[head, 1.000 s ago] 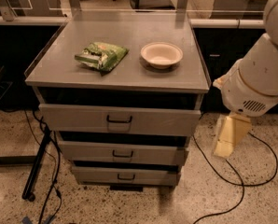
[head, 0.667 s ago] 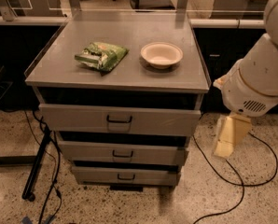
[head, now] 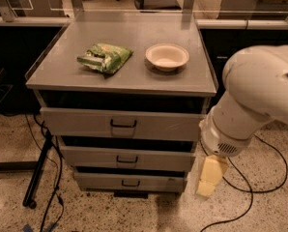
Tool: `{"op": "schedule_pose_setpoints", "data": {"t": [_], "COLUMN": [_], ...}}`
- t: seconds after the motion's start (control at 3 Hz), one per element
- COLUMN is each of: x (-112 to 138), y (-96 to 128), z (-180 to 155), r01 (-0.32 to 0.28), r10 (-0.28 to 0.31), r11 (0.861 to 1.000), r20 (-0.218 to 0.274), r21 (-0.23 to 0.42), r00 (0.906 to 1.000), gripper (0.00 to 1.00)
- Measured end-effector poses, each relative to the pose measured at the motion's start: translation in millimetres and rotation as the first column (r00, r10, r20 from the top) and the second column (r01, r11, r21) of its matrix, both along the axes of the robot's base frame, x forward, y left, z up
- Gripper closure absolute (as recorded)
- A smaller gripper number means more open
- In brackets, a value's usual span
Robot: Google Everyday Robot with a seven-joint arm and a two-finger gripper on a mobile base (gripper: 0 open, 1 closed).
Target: Open middle drawer
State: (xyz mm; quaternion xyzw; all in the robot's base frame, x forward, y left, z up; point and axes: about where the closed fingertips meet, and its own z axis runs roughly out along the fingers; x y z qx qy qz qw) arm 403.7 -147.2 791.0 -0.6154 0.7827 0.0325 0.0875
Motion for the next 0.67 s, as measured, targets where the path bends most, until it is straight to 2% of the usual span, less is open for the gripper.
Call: {"op": "schedule_pose_setpoints", "data": {"t": [0.33, 0.67], "x": [-4.0, -4.3], "y": [16.8, 17.1], "z": [-32.8, -34.6], "r01": [-0.016, -0.017], "r10": [0.017, 0.018], "r11": [1.0, 1.0], "r20": [-0.041, -0.043], "r21": [0.02, 0.02], "r00": [0.999, 0.9989], "gripper": [0.0, 0.0]}}
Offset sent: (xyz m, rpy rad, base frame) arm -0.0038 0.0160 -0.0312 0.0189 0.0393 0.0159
